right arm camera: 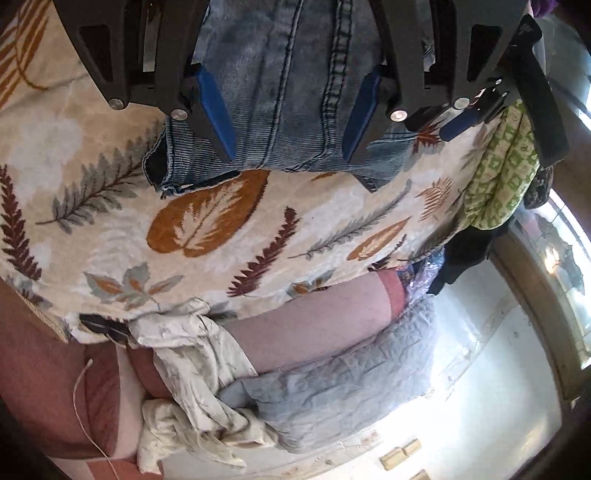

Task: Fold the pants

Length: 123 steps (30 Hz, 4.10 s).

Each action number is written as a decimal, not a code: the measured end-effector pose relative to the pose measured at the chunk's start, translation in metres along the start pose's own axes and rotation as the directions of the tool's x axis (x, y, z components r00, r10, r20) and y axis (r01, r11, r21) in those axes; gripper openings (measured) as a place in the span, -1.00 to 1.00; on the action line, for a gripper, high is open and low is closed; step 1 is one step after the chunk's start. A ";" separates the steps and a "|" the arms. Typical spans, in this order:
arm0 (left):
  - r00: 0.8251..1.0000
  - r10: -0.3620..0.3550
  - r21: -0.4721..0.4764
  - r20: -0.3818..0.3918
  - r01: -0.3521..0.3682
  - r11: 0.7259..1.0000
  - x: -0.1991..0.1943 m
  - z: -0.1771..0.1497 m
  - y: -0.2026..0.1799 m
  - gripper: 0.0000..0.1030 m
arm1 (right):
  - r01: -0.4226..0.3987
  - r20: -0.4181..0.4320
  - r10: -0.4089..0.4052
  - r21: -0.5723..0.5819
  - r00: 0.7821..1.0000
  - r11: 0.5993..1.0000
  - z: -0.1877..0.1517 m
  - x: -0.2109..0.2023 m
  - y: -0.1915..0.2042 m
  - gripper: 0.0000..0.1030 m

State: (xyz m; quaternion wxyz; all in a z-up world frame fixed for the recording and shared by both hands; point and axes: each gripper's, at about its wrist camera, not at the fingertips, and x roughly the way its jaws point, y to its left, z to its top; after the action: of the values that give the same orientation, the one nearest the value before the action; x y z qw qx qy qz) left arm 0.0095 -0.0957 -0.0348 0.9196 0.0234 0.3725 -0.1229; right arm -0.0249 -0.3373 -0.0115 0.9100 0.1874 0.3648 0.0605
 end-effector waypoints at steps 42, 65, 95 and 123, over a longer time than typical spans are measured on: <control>0.992 -0.063 -0.056 -0.105 0.058 0.997 0.006 0.005 0.020 0.83 | 0.064 -0.035 -0.066 -0.048 0.997 0.997 -0.009 0.007 -0.011 0.42; 0.992 0.023 0.089 -0.127 -0.012 0.996 -0.034 -0.063 0.001 0.84 | 0.062 -0.179 -0.133 -0.354 0.975 0.933 -0.080 -0.006 0.033 0.50; 0.996 0.082 0.083 -0.047 -0.078 0.993 -0.034 -0.083 0.001 0.97 | 0.071 -0.234 -0.171 -0.383 0.957 0.921 -0.095 0.010 0.035 0.71; 0.994 0.071 0.046 -0.081 -0.068 0.997 -0.057 -0.061 0.006 0.99 | 0.050 -0.171 -0.094 -0.245 0.981 0.968 -0.074 -0.023 0.022 0.75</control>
State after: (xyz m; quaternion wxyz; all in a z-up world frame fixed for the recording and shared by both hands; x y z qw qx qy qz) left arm -0.0696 -0.0700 -0.0400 0.9064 0.0611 0.4063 -0.0978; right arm -0.0917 -0.3006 -0.0373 0.8906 0.0564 0.4427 0.0879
